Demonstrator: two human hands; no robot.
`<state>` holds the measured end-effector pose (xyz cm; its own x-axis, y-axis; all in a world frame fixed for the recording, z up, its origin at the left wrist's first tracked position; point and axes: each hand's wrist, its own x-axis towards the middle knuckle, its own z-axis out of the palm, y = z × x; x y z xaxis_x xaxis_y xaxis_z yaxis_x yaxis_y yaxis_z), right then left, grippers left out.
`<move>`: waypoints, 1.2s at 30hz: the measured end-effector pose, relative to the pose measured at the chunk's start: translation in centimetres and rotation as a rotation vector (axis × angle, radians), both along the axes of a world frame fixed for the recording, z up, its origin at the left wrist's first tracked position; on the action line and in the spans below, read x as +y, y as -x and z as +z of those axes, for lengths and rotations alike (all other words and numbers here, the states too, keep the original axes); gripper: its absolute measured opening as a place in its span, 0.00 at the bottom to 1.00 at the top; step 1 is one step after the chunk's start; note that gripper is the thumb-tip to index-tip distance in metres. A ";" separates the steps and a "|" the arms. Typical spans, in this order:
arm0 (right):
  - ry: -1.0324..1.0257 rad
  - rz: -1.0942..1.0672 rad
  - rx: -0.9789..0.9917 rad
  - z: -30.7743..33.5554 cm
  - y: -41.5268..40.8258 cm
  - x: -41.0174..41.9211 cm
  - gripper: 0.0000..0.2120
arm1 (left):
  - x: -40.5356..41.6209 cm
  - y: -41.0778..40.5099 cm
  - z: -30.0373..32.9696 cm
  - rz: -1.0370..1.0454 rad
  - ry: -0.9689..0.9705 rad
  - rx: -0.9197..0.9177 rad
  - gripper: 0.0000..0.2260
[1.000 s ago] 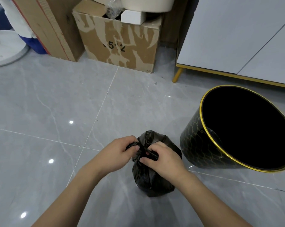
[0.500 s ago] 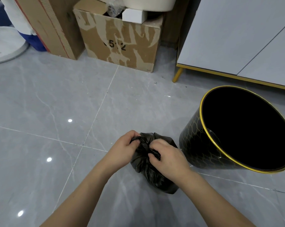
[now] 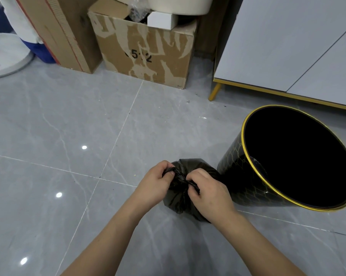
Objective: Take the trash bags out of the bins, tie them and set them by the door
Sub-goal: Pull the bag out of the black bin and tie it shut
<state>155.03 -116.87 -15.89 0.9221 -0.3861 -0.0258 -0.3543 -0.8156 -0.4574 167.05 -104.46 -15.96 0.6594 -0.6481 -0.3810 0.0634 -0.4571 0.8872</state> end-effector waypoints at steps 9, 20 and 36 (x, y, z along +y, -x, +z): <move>-0.071 -0.003 0.000 0.3 0.2 0.0 0.12 | -0.1 0.6 -0.7 0.008 -0.087 0.052 0.08; -0.172 -0.026 0.000 -0.3 0.2 -0.7 0.06 | 1.0 1.4 -0.1 0.022 0.058 0.225 0.17; -0.821 -0.240 0.226 0.3 -0.7 -1.3 0.10 | -0.1 2.5 -1.6 0.032 -0.006 -0.231 0.03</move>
